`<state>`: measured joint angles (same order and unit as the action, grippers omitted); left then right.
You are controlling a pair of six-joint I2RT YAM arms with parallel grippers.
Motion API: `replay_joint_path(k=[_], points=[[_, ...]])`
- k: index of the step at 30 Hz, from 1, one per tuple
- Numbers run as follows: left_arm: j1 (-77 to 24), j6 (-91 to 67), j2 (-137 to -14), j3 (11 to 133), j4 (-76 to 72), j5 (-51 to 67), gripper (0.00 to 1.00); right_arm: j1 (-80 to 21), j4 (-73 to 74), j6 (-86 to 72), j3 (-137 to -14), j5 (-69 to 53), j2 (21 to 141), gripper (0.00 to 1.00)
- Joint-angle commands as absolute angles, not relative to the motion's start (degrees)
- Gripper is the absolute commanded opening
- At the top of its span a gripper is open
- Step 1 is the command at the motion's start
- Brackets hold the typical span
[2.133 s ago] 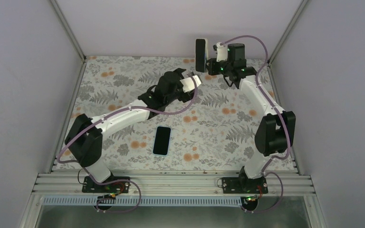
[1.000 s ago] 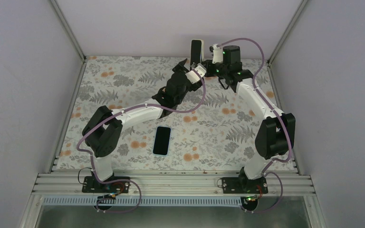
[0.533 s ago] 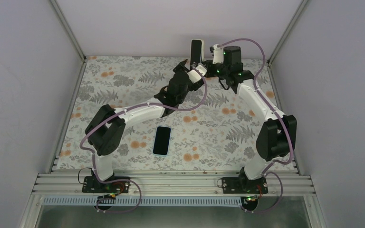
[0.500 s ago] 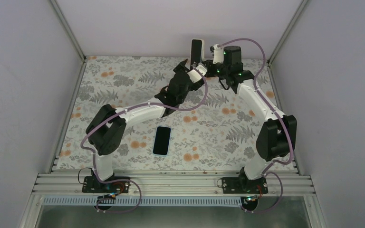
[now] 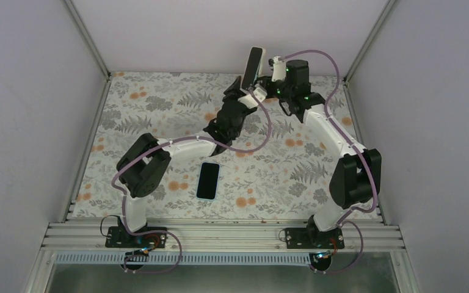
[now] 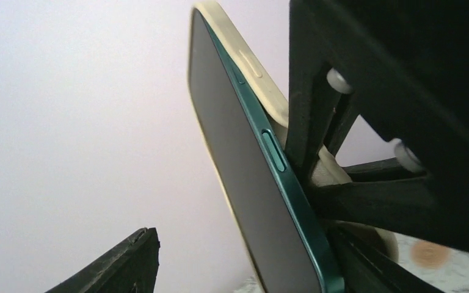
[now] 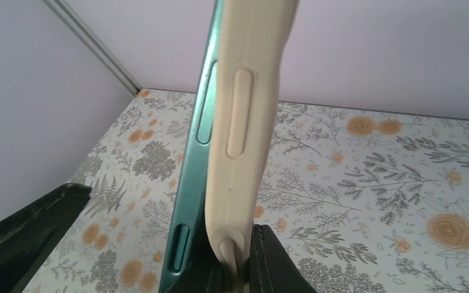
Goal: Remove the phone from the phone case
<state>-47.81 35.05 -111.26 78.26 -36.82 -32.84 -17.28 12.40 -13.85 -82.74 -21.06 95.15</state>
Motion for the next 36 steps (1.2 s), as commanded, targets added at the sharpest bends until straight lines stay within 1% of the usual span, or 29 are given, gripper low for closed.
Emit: replay_joint_path(k=[1,3,7,12,13,14,17,20,22,25,26,28,31,36], points=[[-45.7,50.7,-110.7,73.7,-60.0,-42.8,0.66,-17.8,11.4,-14.3,-80.3,-23.9,91.6,0.03],[-45.0,53.1,-111.1,73.5,-63.2,-42.8,0.66,-17.8,11.3,-14.3,-80.1,-24.3,91.9,0.03],[-43.7,53.5,-111.4,73.9,-64.4,-42.3,0.64,-17.8,11.9,-14.2,-80.3,-25.7,92.7,0.03],[-42.3,50.2,-111.7,74.2,-60.6,-41.4,0.62,-17.8,12.6,-13.9,-80.6,-28.0,93.1,0.03],[-41.9,49.4,-111.6,74.3,-59.8,-40.9,0.59,-17.8,12.8,-13.8,-80.6,-28.5,93.2,0.03],[-41.7,48.5,-111.6,74.4,-59.2,-40.8,0.54,-17.8,12.9,-13.6,-80.6,-28.9,93.0,0.03],[-41.4,48.5,-112.1,75.5,-58.8,-40.9,0.35,-17.8,13.2,-13.0,-80.4,-30.1,92.8,0.03],[-41.3,51.9,-114.0,77.4,-61.0,-42.3,0.24,-17.8,13.4,-12.9,-79.6,-31.8,92.3,0.03],[-41.4,56.2,-115.0,77.3,-65.7,-42.4,0.21,-17.9,13.7,-12.3,-79.2,-32.6,91.7,0.03],[-41.3,59.7,-116.5,77.9,-70.4,-42.2,0.21,-17.8,15.6,-10.4,-80.2,-32.7,92.7,0.03],[-41.3,59.6,-116.6,78.2,-70.2,-42.1,0.19,-17.8,16.2,-10.2,-80.3,-32.8,93.1,0.03],[-41.5,58.7,-116.7,78.9,-69.0,-42.0,0.11,-17.8,15.8,-10.2,-79.5,-32.6,93.4,0.03],[-41.9,58.6,-116.7,79.4,-68.5,-42.3,0.03,-17.8,15.7,-9.8,-79.7,-29.8,93.9,0.03],[-42.7,60.9,-115.2,75.9,-71.0,-42.0,0.02,-16.9,16.7,-8.0,-80.7,-23.5,94.5,0.03]])
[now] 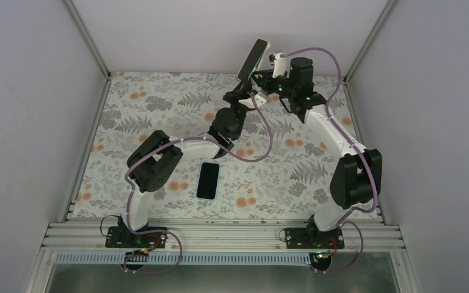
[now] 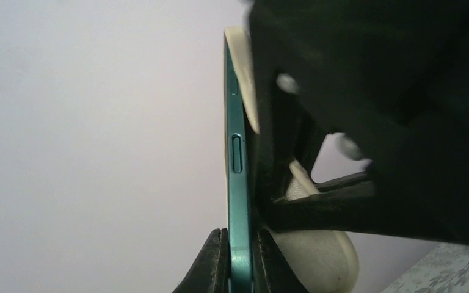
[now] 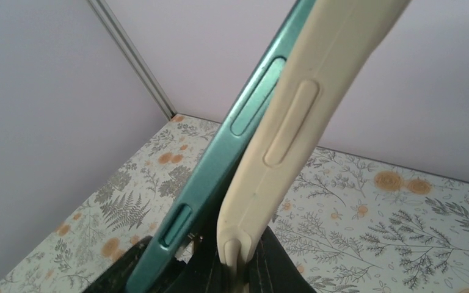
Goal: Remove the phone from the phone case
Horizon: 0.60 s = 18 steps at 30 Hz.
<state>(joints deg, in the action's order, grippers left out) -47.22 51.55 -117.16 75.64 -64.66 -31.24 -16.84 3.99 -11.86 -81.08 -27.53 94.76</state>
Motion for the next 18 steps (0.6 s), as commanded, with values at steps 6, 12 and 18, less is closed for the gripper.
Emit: replay_joint_path(k=[6,12,18], points=[[-42.9,65.9,-110.7,68.7,-76.5,-41.8,0.02,-15.4,20.4,-1.3,-83.6,-11.1,96.9,0.03],[-42.1,55.2,-99.3,62.5,-58.8,-40.1,0.02,-12.6,19.7,4.8,-81.2,-1.8,93.1,0.03],[-41.0,44.9,-91.4,63.9,-37.0,-33.5,0.02,-11.3,20.6,6.6,-78.9,-1.0,90.5,0.03]])
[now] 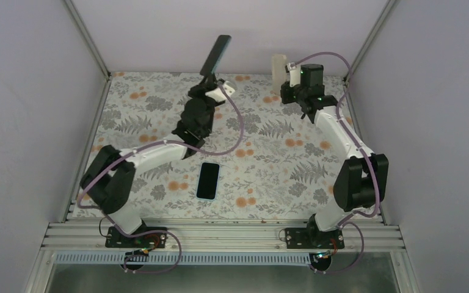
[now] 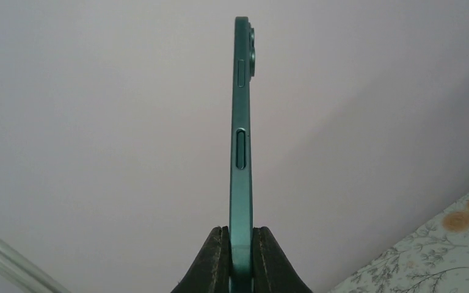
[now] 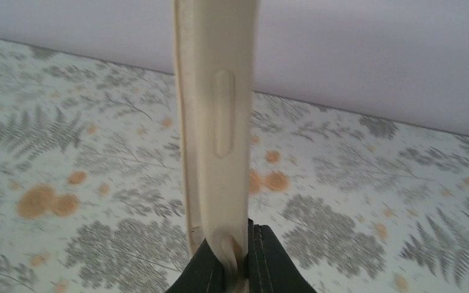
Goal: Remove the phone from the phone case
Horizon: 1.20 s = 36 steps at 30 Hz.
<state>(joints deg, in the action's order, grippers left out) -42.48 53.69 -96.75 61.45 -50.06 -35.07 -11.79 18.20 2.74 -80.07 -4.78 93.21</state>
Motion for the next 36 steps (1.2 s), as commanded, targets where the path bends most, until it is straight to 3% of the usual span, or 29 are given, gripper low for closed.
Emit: replay_joint_path(k=[1,6,15,24,29,36], points=[[-40.5,42.6,-90.3,64.4,-32.3,-31.8,0.02,-11.0,21.3,6.8,-78.5,-1.6,90.3,0.03],[-36.9,37.8,-85.8,63.5,-20.7,-27.6,0.02,-10.0,22.6,8.2,-75.4,-5.7,87.9,0.03],[-33.0,49.9,-82.5,48.1,-25.8,-37.4,0.02,-9.6,31.6,11.7,-75.7,-12.8,89.1,0.03],[-29.2,47.8,-74.5,39.2,-13.1,-29.6,0.02,-8.9,34.1,13.0,-73.0,-15.5,92.2,0.03],[-27.9,50.3,-75.6,38.7,-5.6,-27.7,0.02,-8.9,37.4,14.2,-75.5,-17.8,97.0,0.03],[-26.5,54.1,-81.2,34.4,-8.6,-31.4,0.02,-8.9,38.6,14.9,-76.8,-20.2,101.4,0.03]])
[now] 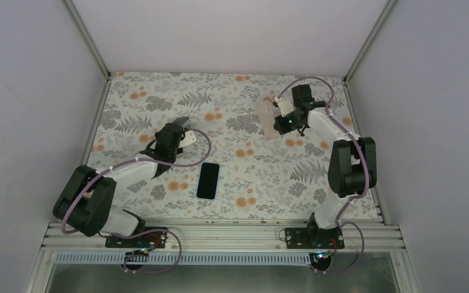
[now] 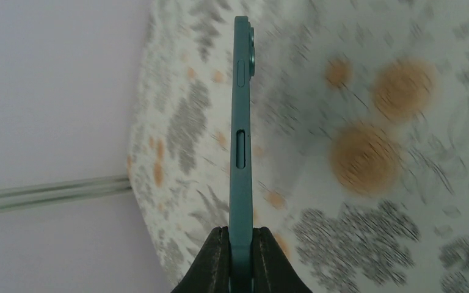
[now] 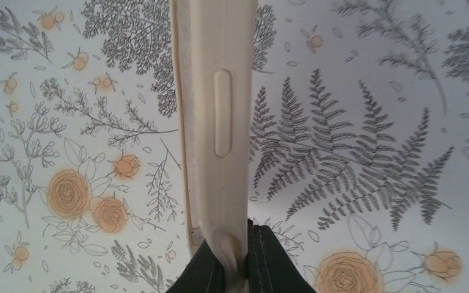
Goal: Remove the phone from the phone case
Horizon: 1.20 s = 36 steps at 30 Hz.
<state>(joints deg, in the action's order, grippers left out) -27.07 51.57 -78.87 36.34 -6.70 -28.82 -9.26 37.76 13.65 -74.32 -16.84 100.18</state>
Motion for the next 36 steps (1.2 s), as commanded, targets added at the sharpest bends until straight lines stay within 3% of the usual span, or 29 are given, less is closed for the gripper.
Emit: replay_joint_path(k=[1,8,12,25,28,34,36], points=[[-26.5,54.1,-81.9,34.0,-8.8,-31.6,0.02,-8.8,38.8,14.9,-77.0,-20.6,101.9,0.03],[-26.5,56.1,-86.9,31.7,-12.4,-34.0,0.03,-8.7,40.6,15.5,-79.8,-23.1,105.5,0.03],[-26.5,54.8,-88.0,32.3,-10.6,-32.9,0.12,-8.6,41.2,15.7,-81.5,-23.5,107.4,0.04],[-27.3,49.8,-90.2,31.6,-6.3,-30.3,0.18,-6.4,43.1,14.0,-85.1,-28.1,114.3,0.03],[-28.0,48.9,-90.7,31.5,-6.5,-30.0,0.25,-6.3,44.2,13.7,-86.0,-29.3,115.8,0.04],[-28.9,48.1,-90.9,31.3,-6.3,-30.1,0.26,-6.0,44.2,13.2,-86.2,-29.5,116.4,0.04],[-29.0,47.7,-90.0,31.4,-5.5,-29.8,0.34,-5.7,44.3,13.0,-86.1,-29.4,116.4,0.04]])
